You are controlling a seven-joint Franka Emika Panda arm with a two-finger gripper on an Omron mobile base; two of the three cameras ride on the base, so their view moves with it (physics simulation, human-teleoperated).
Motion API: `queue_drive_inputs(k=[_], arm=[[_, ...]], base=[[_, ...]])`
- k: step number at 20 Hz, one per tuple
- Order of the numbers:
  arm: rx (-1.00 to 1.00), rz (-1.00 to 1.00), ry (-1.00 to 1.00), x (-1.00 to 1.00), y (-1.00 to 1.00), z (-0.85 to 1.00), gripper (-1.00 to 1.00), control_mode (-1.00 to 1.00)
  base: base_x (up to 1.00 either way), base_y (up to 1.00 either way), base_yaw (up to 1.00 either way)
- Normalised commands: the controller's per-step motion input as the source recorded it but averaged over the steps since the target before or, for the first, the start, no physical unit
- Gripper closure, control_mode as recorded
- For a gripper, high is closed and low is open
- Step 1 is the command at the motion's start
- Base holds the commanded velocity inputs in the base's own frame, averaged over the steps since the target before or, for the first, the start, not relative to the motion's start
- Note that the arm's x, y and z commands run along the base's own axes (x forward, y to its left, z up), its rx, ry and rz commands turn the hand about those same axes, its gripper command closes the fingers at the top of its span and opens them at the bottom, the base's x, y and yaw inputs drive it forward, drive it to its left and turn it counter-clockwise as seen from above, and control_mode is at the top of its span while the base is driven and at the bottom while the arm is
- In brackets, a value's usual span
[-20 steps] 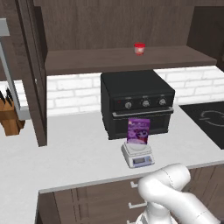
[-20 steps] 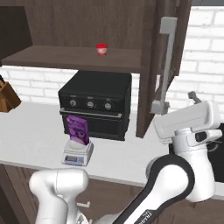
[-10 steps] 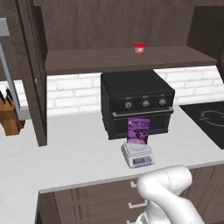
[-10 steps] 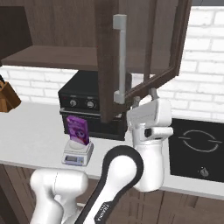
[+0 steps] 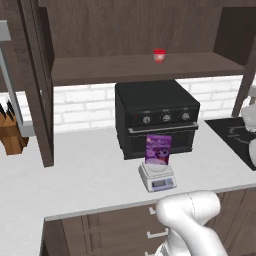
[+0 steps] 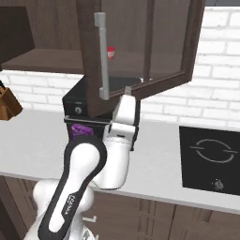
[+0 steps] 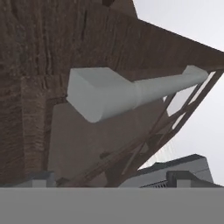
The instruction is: Pick the cereal and place it on the digital scale for weighing, and close the cabinet.
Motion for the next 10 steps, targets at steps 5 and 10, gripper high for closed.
queue_drive_inputs(k=[5,10], arm=[[0.0,-0.17,-0.07,0.24,0.58,0.48,-1.0,-1.0],[0.01,-0.06,-0.03,0.56,0.6,0.35,-1.0,-1.0]], base=[[0.0,0.0,0.0],[0.0,0.0,0.0]])
